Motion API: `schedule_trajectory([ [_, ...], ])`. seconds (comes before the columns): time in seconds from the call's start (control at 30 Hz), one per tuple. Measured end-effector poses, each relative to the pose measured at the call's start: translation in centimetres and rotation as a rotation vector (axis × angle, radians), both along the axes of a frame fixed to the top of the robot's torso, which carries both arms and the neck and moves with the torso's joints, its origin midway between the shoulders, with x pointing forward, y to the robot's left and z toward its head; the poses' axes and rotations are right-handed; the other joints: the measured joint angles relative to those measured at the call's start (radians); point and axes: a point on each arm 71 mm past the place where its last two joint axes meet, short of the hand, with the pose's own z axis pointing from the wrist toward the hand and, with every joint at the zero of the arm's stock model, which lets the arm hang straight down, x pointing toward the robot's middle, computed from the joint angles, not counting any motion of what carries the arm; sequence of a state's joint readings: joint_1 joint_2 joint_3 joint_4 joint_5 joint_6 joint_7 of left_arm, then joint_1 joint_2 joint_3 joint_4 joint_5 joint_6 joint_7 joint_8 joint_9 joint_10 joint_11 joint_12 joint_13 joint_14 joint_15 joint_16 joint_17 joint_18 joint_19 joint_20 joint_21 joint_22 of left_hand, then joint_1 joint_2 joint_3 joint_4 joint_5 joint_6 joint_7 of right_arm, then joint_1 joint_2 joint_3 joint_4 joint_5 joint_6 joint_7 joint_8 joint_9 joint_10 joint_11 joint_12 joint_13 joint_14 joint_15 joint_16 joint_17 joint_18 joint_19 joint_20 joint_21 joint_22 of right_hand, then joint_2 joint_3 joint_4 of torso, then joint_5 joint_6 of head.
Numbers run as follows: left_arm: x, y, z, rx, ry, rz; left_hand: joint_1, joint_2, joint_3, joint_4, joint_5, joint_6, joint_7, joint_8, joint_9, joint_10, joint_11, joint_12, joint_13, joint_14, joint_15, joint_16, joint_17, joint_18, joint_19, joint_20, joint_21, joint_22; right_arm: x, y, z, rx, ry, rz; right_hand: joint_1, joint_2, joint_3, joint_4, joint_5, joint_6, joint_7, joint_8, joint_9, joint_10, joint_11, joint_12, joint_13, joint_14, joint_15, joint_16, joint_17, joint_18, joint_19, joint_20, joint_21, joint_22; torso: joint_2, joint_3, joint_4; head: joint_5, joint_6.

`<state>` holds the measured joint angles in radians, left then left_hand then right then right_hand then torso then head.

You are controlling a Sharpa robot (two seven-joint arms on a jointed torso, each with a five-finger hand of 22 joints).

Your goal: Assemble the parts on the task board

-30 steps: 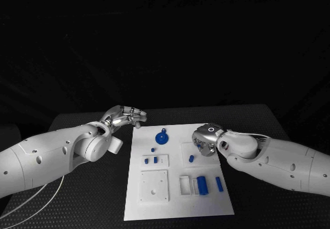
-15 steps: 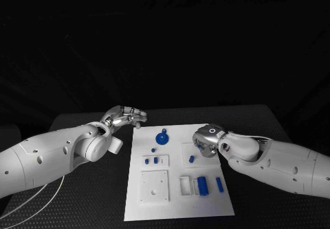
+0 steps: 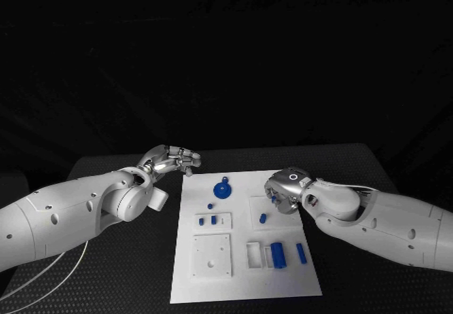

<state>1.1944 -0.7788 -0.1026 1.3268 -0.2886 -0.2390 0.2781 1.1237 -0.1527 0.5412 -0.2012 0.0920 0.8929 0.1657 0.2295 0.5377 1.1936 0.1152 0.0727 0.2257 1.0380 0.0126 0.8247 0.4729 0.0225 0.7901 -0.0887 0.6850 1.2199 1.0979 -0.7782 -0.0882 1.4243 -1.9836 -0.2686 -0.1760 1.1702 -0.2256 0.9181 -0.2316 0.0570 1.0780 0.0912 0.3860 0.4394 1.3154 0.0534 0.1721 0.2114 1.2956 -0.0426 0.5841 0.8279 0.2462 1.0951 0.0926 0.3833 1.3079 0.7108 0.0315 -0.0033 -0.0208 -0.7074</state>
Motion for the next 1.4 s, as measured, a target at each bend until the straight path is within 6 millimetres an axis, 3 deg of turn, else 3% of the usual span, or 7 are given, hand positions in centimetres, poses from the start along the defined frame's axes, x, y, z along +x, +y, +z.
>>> schedule_trajectory([
  [0.27,0.1,0.1,0.0,0.000,0.002,0.004,0.000,0.000,0.000,0.000,0.000,0.000,0.000,0.000,0.000,-0.003,0.003,0.000,0.000,0.000,0.000,0.000,0.001,-0.001,0.003,0.003,0.000,0.000,-0.6,0.3,1.9,0.055,-0.020,0.012,0.000,0.000,0.003,0.003,0.000,0.000,0.000,0.000,0.000,0.000,0.000,0.000,0.001,0.000,0.000,0.000,0.002,0.000,0.004,-0.003,0.000,0.000,0.000,0.0001,-0.0001,0.002,0.000],
  [0.5,0.2,0.3,-0.1,-0.008,0.008,0.016,0.000,0.000,0.000,0.000,0.000,0.000,0.000,0.000,-0.001,-0.003,0.003,0.000,-0.001,0.007,0.000,0.000,0.003,-0.003,0.003,0.003,0.000,0.000,-2.1,3.0,2.9,0.137,-0.011,0.075,-0.001,-0.001,0.005,0.005,0.000,0.000,0.000,-0.001,-0.001,0.000,0.000,0.000,0.002,0.000,0.000,0.000,0.003,0.000,0.004,-0.003,0.000,0.000,0.000,-0.0002,-0.0011,0.018,0.003],
  [0.8,0.5,0.1,-0.2,-0.021,0.014,0.026,-0.003,0.003,0.000,0.000,0.000,0.000,0.000,0.000,-0.001,-0.003,0.002,0.000,-0.001,0.007,0.000,-0.004,0.004,0.006,0.003,0.003,-0.004,0.000,-3.9,7.8,3.2,0.230,0.012,0.182,-0.001,-0.001,0.005,0.006,0.000,0.000,0.000,-0.001,-0.001,0.000,0.000,0.000,0.002,0.001,0.002,0.004,0.004,0.000,0.004,-0.003,0.000,0.000,0.000,-0.0006,0.0007,0.053,0.002],
  [1.0,0.7,-0.4,-0.1,-0.026,0.012,0.026,-0.003,0.003,0.000,0.000,0.000,0.000,0.000,0.000,-0.001,-0.003,0.002,0.000,-0.001,0.007,0.000,-0.004,0.005,0.007,0.003,0.003,-0.004,0.000,-5.1,10.3,2.0,0.248,0.046,0.235,-0.001,-0.001,0.008,0.008,0.000,0.000,0.000,-0.004,0.000,0.000,0.000,0.000,0.002,0.001,0.002,0.004,0.005,0.000,0.004,-0.003,0.000,0.000,-0.001,-0.0018,0.0012,0.083,-0.004],
  [1.4,1.0,-1.0,0.1,-0.032,0.008,0.025,-0.003,0.003,0.000,0.000,0.000,-0.001,-0.001,0.000,-0.001,-0.002,0.002,0.000,-0.001,0.007,0.000,-0.008,0.006,0.006,0.003,0.003,-0.004,0.000,-7.2,12.5,-1.1,0.223,0.109,0.293,-0.003,-0.003,0.008,0.008,0.000,-0.001,0.000,-0.004,0.000,0.000,0.000,0.000,0.004,0.001,0.002,0.004,0.006,0.000,0.003,-0.003,0.000,0.000,0.000,-0.0026,0.0020,0.137,-0.022],
])
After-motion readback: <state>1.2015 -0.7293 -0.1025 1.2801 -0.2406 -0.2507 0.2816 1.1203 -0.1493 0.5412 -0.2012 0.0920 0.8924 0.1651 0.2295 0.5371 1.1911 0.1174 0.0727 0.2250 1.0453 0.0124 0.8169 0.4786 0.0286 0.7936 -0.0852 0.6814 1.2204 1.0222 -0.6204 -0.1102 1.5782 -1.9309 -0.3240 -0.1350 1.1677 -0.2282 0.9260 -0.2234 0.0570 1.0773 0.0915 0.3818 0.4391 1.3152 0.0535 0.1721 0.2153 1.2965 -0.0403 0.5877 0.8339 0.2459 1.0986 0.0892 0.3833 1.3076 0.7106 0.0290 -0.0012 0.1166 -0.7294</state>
